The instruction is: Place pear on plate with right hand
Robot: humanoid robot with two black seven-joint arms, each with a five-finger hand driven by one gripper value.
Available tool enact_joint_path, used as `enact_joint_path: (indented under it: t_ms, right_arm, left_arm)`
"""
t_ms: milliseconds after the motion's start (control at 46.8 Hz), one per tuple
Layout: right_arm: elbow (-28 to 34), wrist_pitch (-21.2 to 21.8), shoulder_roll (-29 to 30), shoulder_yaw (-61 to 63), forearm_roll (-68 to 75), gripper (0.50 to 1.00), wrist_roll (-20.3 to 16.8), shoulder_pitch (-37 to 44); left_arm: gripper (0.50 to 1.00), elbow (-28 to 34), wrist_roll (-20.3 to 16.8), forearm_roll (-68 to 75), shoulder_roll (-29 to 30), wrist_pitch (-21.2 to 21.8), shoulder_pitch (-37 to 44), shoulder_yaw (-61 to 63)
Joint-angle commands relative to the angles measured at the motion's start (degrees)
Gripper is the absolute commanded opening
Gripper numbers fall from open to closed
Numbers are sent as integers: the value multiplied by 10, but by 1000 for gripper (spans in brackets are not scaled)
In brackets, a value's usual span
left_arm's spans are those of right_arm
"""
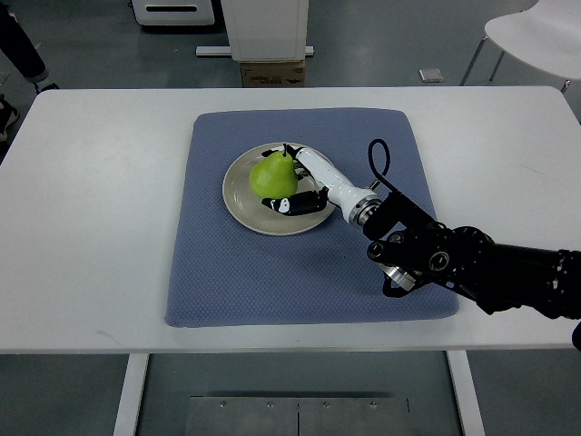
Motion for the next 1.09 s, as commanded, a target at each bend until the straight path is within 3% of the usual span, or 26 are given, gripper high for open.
enact_joint_path:
  t_ms: [0, 235, 534, 705, 1069]
  right_arm:
    - [0, 0, 0, 1, 0, 795, 1, 2]
    - [0, 0, 0, 2, 1, 897, 1, 1]
    - [1, -1, 0, 4, 1, 943, 2, 3]
    - [3, -2, 0, 23, 1, 998, 2, 9]
    - [41, 1, -90, 103, 2, 1000, 2, 14]
  left_arm:
    - [1000, 0, 0, 0, 0, 0, 0, 0]
    - [1000, 0, 0, 0, 0, 0, 1, 0]
    - [1000, 0, 0, 0, 0, 0, 0, 0]
    - [1000, 0, 0, 0, 0, 0, 0, 0]
    - [1000, 0, 0, 0, 0, 0, 0, 0]
